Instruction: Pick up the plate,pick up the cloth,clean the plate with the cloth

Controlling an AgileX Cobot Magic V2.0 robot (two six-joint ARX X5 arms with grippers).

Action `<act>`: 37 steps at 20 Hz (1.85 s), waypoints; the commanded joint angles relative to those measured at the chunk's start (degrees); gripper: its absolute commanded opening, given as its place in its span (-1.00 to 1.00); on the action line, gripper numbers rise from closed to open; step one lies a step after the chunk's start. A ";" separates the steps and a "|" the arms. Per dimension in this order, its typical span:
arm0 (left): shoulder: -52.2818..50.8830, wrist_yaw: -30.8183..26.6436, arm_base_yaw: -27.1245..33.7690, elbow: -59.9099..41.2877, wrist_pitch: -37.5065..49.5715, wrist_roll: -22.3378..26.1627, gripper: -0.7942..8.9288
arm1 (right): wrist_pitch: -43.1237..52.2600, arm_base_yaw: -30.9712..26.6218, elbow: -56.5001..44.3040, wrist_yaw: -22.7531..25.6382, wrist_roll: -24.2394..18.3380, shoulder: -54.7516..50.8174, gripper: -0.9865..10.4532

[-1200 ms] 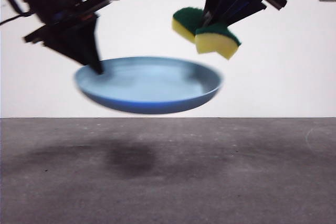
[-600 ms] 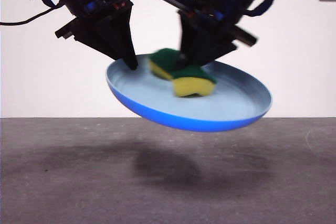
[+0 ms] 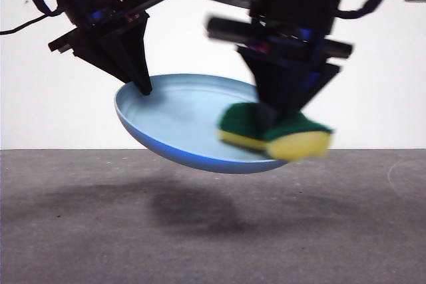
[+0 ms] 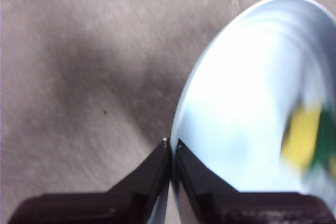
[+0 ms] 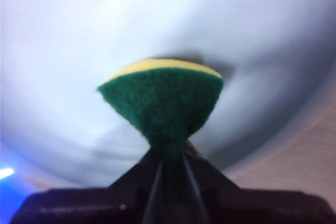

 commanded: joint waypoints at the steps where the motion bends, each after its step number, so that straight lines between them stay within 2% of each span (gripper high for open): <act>1: 0.09 3.50 0.46 -0.37 -0.17 0.24 -0.85 | 0.46 -1.42 -0.26 8.28 -0.44 0.59 -0.85; 8: 0.09 10.86 -0.02 -0.37 -0.35 0.22 -0.85 | 12.98 -4.31 -0.26 7.93 -0.42 0.59 -0.85; 10: 0.09 11.19 -0.35 -0.37 -0.11 0.20 -0.85 | 16.70 -4.31 -0.26 4.33 -0.42 0.59 -0.85; 16: 0.09 11.15 -0.39 -0.37 1.38 0.13 -0.85 | 24.28 -2.84 -0.26 -13.14 1.73 1.07 -0.85; 20: 0.09 10.75 0.24 -0.37 4.90 -0.79 -0.85 | 22.05 0.31 -0.26 -18.64 1.66 2.45 -0.85; 24: 0.09 10.78 1.55 -0.37 5.49 -1.53 -0.85 | 14.08 2.80 -0.26 -18.34 1.40 2.54 -0.85; 26: 0.09 10.84 2.36 -0.37 5.29 -1.53 -0.85 | 8.31 2.82 -0.26 -16.55 0.04 2.54 -0.85; 27: 0.09 10.86 2.64 -0.37 4.87 -1.53 -0.85 | 5.92 2.82 -0.26 -13.25 -0.15 2.54 -0.85; 30: 0.09 11.04 3.10 -0.37 1.95 -0.79 -0.85 | 1.55 2.67 -0.26 3.17 -0.28 2.54 -0.85; 32: 0.09 11.19 3.08 -0.37 -0.11 0.39 -0.85 | 2.03 1.57 -0.26 11.80 -0.26 2.51 -0.85; 34: 0.09 12.17 3.06 -0.37 -1.79 1.66 -0.85 | 4.11 0.26 -0.26 14.51 -0.20 2.51 -0.85; 37: 0.09 14.23 3.02 -0.37 -2.99 1.79 -0.85 | 9.27 -1.25 -0.26 14.45 0.11 2.51 -0.85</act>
